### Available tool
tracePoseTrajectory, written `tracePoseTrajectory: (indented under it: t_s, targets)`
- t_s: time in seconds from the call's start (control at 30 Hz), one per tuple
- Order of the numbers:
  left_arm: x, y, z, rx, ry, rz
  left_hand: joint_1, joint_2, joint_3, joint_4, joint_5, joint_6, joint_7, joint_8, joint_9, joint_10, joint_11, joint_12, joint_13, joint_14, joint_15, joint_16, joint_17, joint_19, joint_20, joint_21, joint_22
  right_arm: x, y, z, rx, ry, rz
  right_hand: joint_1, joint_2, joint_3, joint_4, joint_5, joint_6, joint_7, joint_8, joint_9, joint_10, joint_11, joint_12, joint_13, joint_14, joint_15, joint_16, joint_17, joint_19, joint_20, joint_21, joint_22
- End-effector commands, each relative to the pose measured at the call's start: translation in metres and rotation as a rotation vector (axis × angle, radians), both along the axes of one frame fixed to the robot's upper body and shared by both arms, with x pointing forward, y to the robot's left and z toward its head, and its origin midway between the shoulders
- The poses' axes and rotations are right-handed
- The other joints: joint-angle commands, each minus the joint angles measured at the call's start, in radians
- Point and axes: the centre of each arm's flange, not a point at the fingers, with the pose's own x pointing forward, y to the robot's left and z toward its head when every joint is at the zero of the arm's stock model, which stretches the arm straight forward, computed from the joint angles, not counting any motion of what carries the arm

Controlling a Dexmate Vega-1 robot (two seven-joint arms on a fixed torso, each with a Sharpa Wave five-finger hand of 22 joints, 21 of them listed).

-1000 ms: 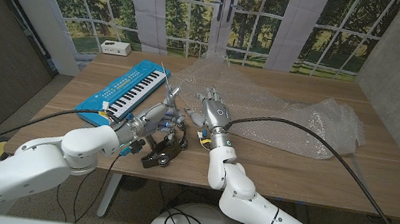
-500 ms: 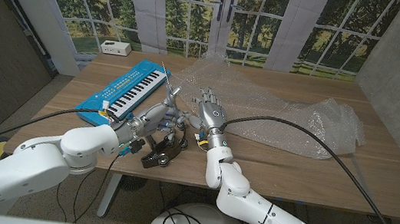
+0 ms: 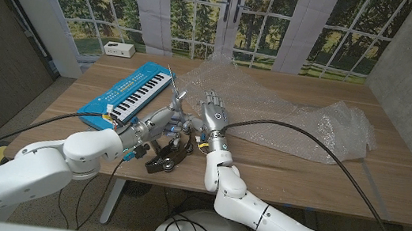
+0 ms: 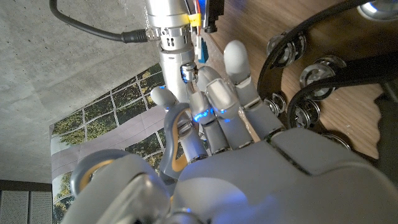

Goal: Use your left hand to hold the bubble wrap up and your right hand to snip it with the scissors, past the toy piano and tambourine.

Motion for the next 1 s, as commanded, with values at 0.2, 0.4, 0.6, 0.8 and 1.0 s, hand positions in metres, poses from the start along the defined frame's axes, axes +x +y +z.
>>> tracePoseTrajectory:
  t_s: [0.2,0.4,0.6,0.8,1.0]
  targets:
    - [0.003,0.000,0.000,0.005,0.005,-0.009,0.002,0.004,-0.005,0.007,0.005,0.002,0.005,0.665,0.003,0.049,-0.049,0.004,0.003,0.006,-0.003,0.004,0.005,0.005,-0.006,0.004,0.000,0.012,0.012,-0.009,0.018,-0.059,-0.072,0.049,-0.016,0.015,-0.002,0.004,-0.006,0.040,0.002,0.016,0.000,0.035,-0.004,-0.002,-0.042,0.044,-0.013,-0.004,-0.064,0.015,-0.020,0.003]
    - [0.004,0.001,0.001,0.007,0.009,-0.006,0.001,0.004,-0.005,0.007,0.005,0.000,0.005,0.665,0.003,0.048,-0.049,0.004,0.003,0.006,-0.003,0.004,0.005,0.005,-0.005,0.005,0.001,0.015,0.005,-0.005,0.006,-0.037,-0.101,0.058,-0.017,0.018,0.000,0.004,0.014,0.026,0.010,0.021,0.000,0.030,-0.006,-0.003,-0.045,0.032,-0.015,-0.006,-0.068,0.012,-0.016,0.003]
    - [0.005,0.000,0.002,0.009,0.007,-0.009,0.002,0.005,-0.005,0.007,0.005,0.000,0.006,0.665,0.003,0.048,-0.049,0.004,0.003,0.006,-0.003,0.004,0.005,0.005,-0.005,0.005,0.000,0.020,0.003,-0.004,-0.014,-0.023,-0.124,0.063,-0.017,0.020,0.001,0.004,0.018,0.027,0.012,0.024,0.002,0.025,-0.007,-0.004,-0.045,0.023,-0.015,-0.007,-0.065,0.010,-0.013,0.003]
    - [0.005,0.000,0.002,0.009,0.008,-0.006,0.002,0.006,-0.004,0.007,0.006,0.000,0.005,0.665,0.002,0.048,-0.049,0.004,0.003,0.006,-0.003,0.004,0.004,0.006,-0.005,0.005,-0.003,0.019,0.003,-0.004,-0.028,-0.013,-0.137,0.068,-0.016,0.022,0.003,0.004,0.018,0.027,0.012,0.026,0.009,0.022,-0.006,-0.005,-0.049,0.023,-0.016,-0.008,-0.063,0.010,-0.011,0.003]
    - [0.006,0.000,0.002,0.011,0.008,-0.010,0.002,0.007,-0.004,0.008,0.006,0.002,0.008,0.666,0.002,0.047,-0.048,0.004,0.003,0.007,-0.003,0.004,0.004,0.005,-0.005,0.006,0.000,0.021,0.003,-0.005,-0.055,0.010,-0.169,0.071,-0.017,0.023,0.004,0.004,0.009,0.032,0.008,0.029,0.003,0.022,-0.009,-0.005,-0.058,0.024,-0.020,-0.009,-0.062,0.010,-0.010,0.002]
